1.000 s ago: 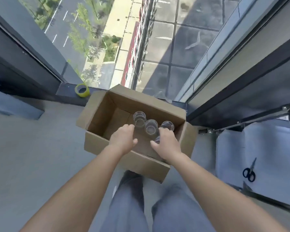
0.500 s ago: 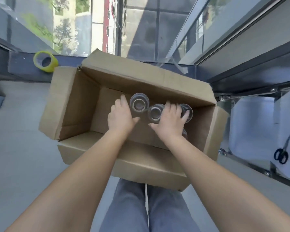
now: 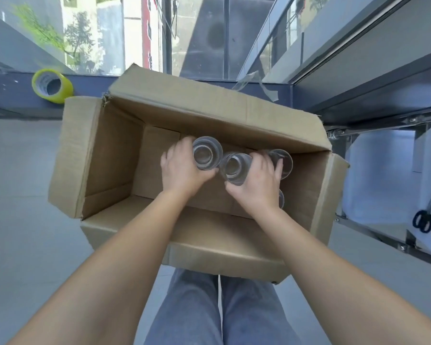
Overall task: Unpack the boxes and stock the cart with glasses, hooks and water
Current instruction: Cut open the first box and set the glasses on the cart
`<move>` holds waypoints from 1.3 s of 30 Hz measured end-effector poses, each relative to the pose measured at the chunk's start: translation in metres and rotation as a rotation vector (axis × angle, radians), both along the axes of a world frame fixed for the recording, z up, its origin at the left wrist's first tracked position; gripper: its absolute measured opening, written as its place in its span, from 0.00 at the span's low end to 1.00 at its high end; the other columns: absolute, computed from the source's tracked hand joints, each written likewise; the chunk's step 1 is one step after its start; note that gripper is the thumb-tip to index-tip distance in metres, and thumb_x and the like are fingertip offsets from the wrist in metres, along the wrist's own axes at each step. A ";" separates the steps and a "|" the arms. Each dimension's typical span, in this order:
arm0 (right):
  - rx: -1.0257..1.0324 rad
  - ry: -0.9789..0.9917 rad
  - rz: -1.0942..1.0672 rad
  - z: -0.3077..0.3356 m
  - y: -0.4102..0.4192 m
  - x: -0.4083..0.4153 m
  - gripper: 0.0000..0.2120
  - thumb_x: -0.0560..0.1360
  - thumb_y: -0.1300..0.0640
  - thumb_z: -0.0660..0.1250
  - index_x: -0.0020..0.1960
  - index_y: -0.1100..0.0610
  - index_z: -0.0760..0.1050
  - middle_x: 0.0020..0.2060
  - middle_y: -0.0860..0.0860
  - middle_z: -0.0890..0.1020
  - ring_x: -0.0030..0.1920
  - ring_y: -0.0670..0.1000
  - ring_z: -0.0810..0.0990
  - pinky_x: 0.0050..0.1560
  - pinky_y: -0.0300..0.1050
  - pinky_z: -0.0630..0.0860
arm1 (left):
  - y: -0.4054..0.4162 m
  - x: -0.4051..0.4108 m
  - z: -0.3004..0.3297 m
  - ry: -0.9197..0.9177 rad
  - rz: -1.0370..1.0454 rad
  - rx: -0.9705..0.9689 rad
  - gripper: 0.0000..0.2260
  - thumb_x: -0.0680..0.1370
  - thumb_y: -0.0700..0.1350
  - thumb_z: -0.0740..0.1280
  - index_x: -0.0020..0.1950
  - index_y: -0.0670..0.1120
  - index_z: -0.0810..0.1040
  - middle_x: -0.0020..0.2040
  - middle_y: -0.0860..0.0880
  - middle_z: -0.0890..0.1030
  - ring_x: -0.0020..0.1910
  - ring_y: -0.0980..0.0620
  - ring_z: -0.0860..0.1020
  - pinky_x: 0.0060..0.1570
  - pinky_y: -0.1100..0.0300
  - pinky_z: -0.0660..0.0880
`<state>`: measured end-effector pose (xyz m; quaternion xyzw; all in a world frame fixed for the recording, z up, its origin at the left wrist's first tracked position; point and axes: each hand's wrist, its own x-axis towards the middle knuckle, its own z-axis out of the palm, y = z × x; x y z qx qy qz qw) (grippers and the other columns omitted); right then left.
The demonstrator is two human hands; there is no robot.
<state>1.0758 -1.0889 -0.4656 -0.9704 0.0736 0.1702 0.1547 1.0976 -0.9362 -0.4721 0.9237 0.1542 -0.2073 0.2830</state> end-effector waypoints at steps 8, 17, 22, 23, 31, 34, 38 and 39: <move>0.414 -0.075 -0.232 0.075 -0.009 -0.020 0.36 0.65 0.53 0.76 0.67 0.58 0.64 0.62 0.51 0.72 0.62 0.51 0.72 0.59 0.43 0.70 | 0.003 -0.024 0.080 -0.082 0.127 -0.370 0.30 0.63 0.51 0.79 0.54 0.52 0.63 0.52 0.53 0.75 0.51 0.54 0.76 0.47 0.62 0.73; 0.397 -0.366 -0.412 0.174 -0.053 -0.059 0.39 0.61 0.51 0.78 0.68 0.57 0.67 0.59 0.52 0.72 0.60 0.52 0.71 0.59 0.42 0.69 | -0.059 -0.040 0.176 -0.321 0.079 -0.437 0.29 0.61 0.53 0.79 0.55 0.54 0.66 0.55 0.51 0.74 0.56 0.52 0.74 0.54 0.56 0.73; 0.358 -0.479 -0.517 0.228 -0.113 -0.093 0.36 0.61 0.45 0.77 0.64 0.55 0.70 0.53 0.48 0.72 0.57 0.50 0.71 0.53 0.40 0.70 | -0.130 -0.064 0.226 -0.354 -0.055 -0.420 0.30 0.62 0.57 0.78 0.56 0.51 0.67 0.56 0.50 0.75 0.56 0.51 0.74 0.52 0.56 0.73; 0.352 -0.495 -0.530 0.238 -0.129 -0.103 0.36 0.61 0.44 0.76 0.64 0.54 0.70 0.53 0.48 0.71 0.57 0.50 0.71 0.53 0.42 0.71 | -0.147 -0.070 0.236 -0.362 -0.089 -0.408 0.31 0.62 0.58 0.78 0.57 0.51 0.66 0.57 0.50 0.75 0.56 0.51 0.74 0.52 0.56 0.73; 0.300 -0.618 -0.673 0.310 -0.273 -0.204 0.37 0.62 0.44 0.75 0.66 0.54 0.67 0.55 0.45 0.70 0.62 0.48 0.68 0.50 0.40 0.68 | -0.300 -0.155 0.321 -0.455 -0.214 -0.358 0.28 0.62 0.59 0.75 0.51 0.50 0.65 0.46 0.56 0.72 0.47 0.52 0.74 0.43 0.58 0.69; 0.271 -0.653 -0.744 0.332 -0.325 -0.243 0.33 0.61 0.41 0.74 0.61 0.53 0.68 0.53 0.46 0.70 0.59 0.49 0.70 0.50 0.47 0.73 | -0.358 -0.189 0.347 -0.483 -0.277 -0.383 0.28 0.63 0.59 0.76 0.50 0.48 0.65 0.43 0.57 0.70 0.43 0.53 0.73 0.38 0.60 0.66; 0.246 -0.668 -0.851 0.353 -0.392 -0.285 0.36 0.63 0.43 0.75 0.65 0.55 0.68 0.53 0.47 0.69 0.61 0.50 0.70 0.49 0.43 0.69 | -0.430 -0.222 0.373 -0.490 -0.352 -0.425 0.28 0.63 0.59 0.75 0.47 0.47 0.63 0.46 0.50 0.74 0.43 0.51 0.75 0.35 0.58 0.70; 0.232 -0.670 -0.878 0.356 -0.408 -0.293 0.37 0.63 0.43 0.75 0.66 0.55 0.67 0.56 0.48 0.70 0.62 0.50 0.70 0.50 0.43 0.68 | -0.447 -0.228 0.378 -0.486 -0.371 -0.431 0.28 0.63 0.60 0.75 0.47 0.47 0.63 0.46 0.50 0.74 0.43 0.51 0.75 0.35 0.58 0.71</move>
